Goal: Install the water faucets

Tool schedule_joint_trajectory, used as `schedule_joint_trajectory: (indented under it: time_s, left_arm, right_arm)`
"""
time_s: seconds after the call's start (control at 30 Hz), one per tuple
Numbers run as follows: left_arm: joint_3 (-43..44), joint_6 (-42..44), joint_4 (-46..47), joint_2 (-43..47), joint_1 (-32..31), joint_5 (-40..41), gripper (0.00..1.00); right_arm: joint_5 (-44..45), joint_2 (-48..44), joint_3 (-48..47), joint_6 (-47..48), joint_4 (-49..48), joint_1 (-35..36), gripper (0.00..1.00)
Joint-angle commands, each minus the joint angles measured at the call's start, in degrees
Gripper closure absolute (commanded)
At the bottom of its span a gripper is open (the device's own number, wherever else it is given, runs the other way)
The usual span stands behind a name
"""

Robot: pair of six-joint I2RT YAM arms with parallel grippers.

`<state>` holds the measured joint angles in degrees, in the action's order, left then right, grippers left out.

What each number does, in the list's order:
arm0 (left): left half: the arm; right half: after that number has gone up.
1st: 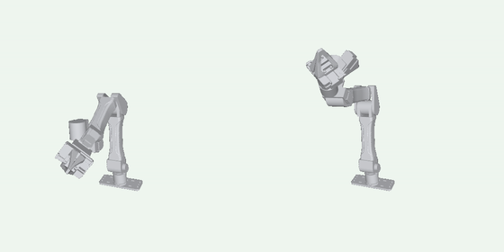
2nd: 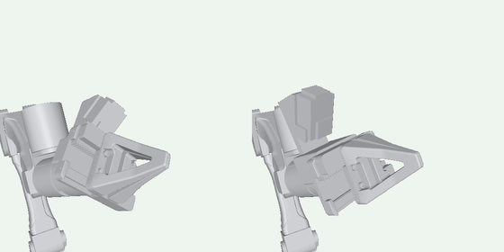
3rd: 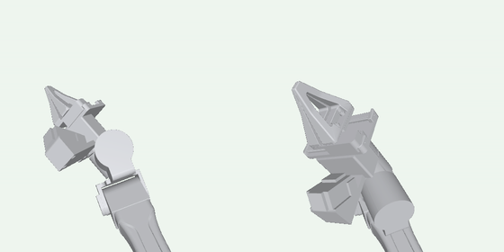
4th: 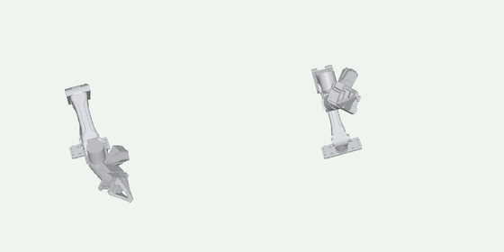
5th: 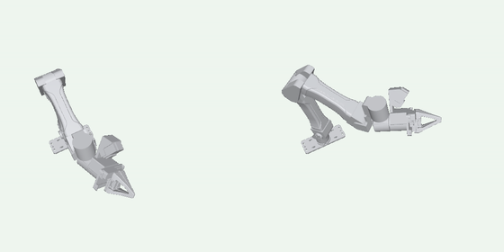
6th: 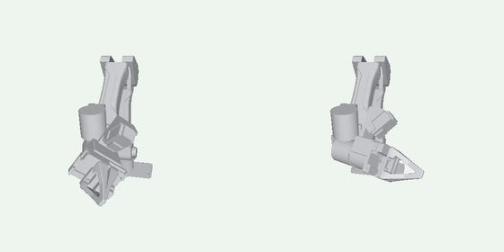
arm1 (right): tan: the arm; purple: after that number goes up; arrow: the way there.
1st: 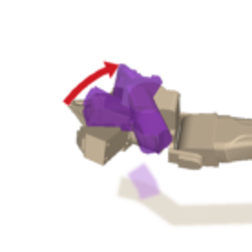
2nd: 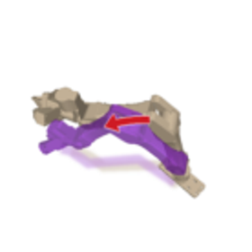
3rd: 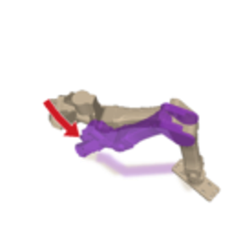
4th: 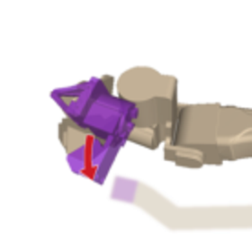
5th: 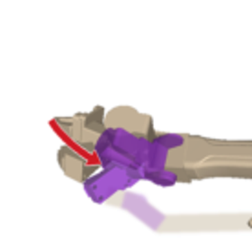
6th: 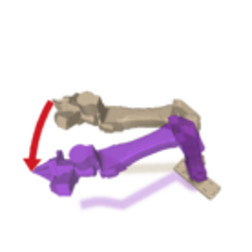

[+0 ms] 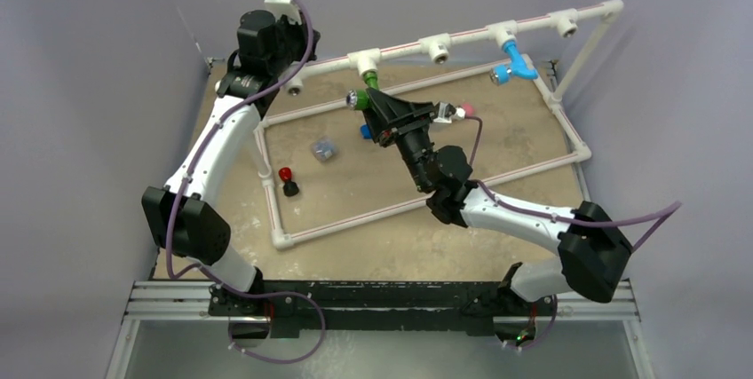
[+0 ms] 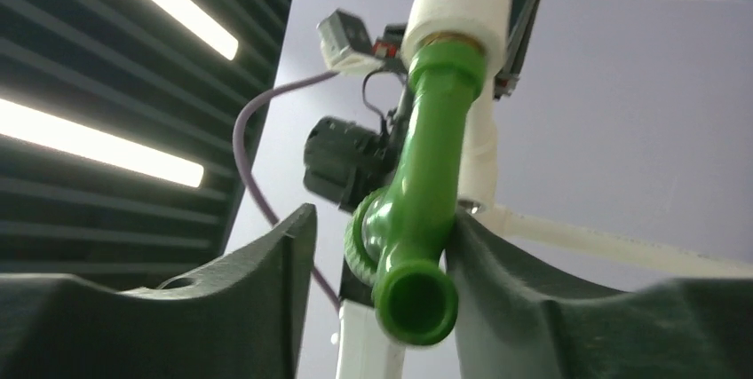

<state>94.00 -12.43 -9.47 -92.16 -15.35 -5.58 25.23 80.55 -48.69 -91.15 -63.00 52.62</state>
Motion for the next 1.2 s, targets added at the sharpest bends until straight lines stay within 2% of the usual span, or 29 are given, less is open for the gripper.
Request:
schedule_joint_trajectory:
  time_s: [0.0,0.17,0.37,0.47,0.63,0.8,0.93,1.03,1.17]
  left_arm:
    - [-4.22,0.47,-12.00,-3.55,-0.64,-0.74,1.00]
    - [-3.98,0.56,-12.05,-3.71,-0.64,-0.58,1.00]
    - [-3.69,0.71,-12.07,-3.95,-0.60,-0.48,1.00]
    - [-3.64,0.82,-12.13,-3.86,-0.64,-0.48,1.00]
    - [-3.73,1.09,-12.04,-3.82,-0.62,-0.17,1.00]
    - [-3.88,1.33,-12.04,-3.84,-0.64,-0.17,1.00]
    - [-4.26,1.51,-11.68,-3.72,-0.64,0.07,1.00]
    - [-4.13,1.44,-11.78,-4.10,-0.64,-0.12,1.00]
    - [-4.13,1.22,-11.73,-4.40,-0.60,-0.39,1.00]
  right_arm:
    - [-6.76,-4.76,0.46,4.52,-1.28,1.20,0.39]
    - [-10.40,-7.12,1.50,10.51,2.37,0.53,0.28]
    - [-16.43,-11.78,5.21,17.12,10.60,-1.84,0.24]
    - [-18.56,-15.80,6.97,23.78,15.28,-3.06,0.24]
    - [-18.66,-21.75,4.41,43.92,27.87,-3.66,0.23]
    - [-14.47,-25.67,-0.98,68.22,40.06,-3.66,0.23]
    - [-12.25,-28.34,-2.66,88.63,41.42,-3.50,0.23]
    - [-14.81,-28.57,-5.34,101.64,43.82,-3.47,0.24]
    - [-17.72,-29.14,-5.27,116.88,41.07,-3.30,0.24]
